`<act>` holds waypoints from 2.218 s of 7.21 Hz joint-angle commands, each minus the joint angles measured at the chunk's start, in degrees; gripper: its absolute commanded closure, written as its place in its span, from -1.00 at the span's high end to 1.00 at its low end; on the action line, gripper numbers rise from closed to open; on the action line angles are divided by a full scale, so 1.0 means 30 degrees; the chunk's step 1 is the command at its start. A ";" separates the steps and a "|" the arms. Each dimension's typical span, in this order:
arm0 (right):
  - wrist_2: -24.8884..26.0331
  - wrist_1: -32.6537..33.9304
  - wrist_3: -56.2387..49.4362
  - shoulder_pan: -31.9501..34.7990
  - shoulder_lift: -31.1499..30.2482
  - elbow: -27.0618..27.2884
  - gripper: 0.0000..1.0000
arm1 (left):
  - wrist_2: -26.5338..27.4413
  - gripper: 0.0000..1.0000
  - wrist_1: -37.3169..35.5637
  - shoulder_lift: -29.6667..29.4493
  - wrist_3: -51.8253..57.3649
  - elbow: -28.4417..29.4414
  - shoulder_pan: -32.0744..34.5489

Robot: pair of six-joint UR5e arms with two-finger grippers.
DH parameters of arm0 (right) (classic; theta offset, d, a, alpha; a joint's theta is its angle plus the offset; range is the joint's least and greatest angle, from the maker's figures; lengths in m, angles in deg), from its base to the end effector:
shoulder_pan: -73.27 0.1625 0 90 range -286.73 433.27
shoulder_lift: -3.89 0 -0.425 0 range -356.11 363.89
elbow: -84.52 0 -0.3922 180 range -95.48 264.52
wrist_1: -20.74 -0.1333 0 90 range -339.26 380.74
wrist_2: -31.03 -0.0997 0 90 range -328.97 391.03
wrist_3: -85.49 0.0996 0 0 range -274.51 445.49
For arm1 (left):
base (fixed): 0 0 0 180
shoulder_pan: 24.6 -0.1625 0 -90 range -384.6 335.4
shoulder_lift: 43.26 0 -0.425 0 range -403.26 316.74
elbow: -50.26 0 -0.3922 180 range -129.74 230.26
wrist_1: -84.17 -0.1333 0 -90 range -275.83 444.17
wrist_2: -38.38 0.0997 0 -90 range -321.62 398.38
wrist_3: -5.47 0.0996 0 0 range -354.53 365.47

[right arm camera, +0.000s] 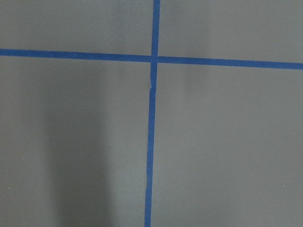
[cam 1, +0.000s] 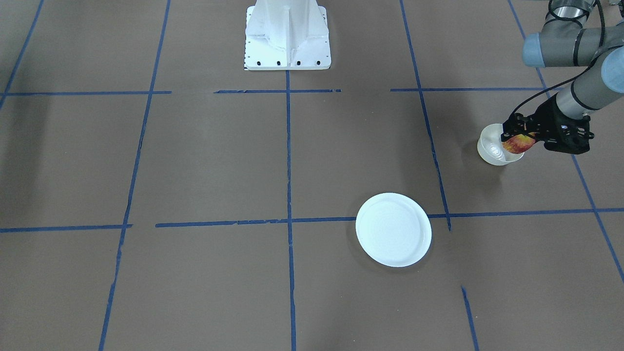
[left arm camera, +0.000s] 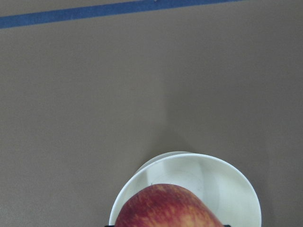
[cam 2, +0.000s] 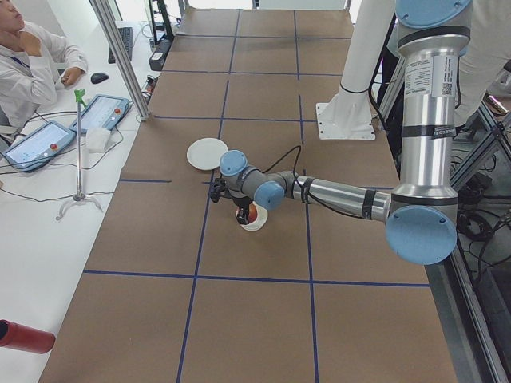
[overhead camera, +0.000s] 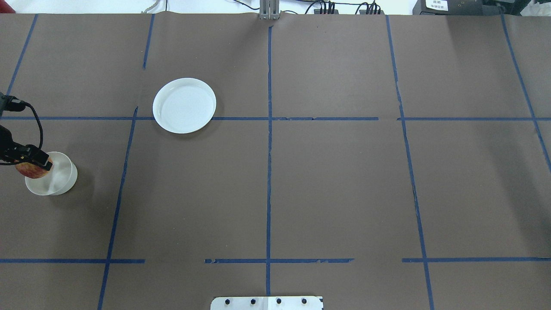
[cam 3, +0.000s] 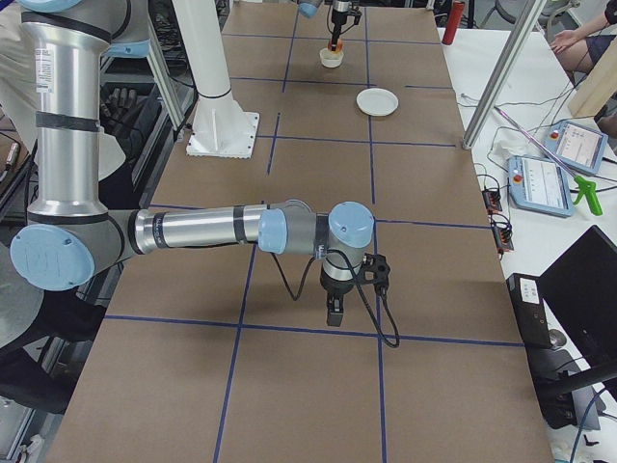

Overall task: Move apple from plate to bowl
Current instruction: 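Lower the apple into the white bowl with the left gripper, then open the left gripper and raise it away from the bowl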

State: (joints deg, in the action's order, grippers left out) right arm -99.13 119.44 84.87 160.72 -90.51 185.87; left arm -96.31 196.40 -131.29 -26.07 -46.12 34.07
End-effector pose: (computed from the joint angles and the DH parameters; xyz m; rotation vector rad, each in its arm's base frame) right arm 0.0488 -0.4567 0.6179 -0.0411 -0.7003 -0.0423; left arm 0.2045 -0.4577 0.5757 -0.0230 0.8832 0.1778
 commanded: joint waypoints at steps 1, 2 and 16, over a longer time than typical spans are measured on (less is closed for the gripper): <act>0.0000 0.0000 0.0001 0.0000 0.0000 0.0028 1.00 | -0.1593 -1.00 0.0441 -0.0041 -0.0033 0.0311 -0.0335; 0.0000 0.0000 0.0001 0.0000 0.0000 0.0028 1.00 | -0.1599 -1.00 0.0442 -0.0041 -0.0033 0.0340 -0.0599; 0.0000 -0.0029 -0.0028 0.0000 0.0000 0.0028 1.00 | -0.1571 1.00 -0.2032 0.1506 0.0113 -0.5172 -0.0544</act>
State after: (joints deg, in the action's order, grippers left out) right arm -99.13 119.42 84.86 160.72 -90.51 185.94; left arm -101.09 194.70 -129.35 -25.74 -53.43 31.95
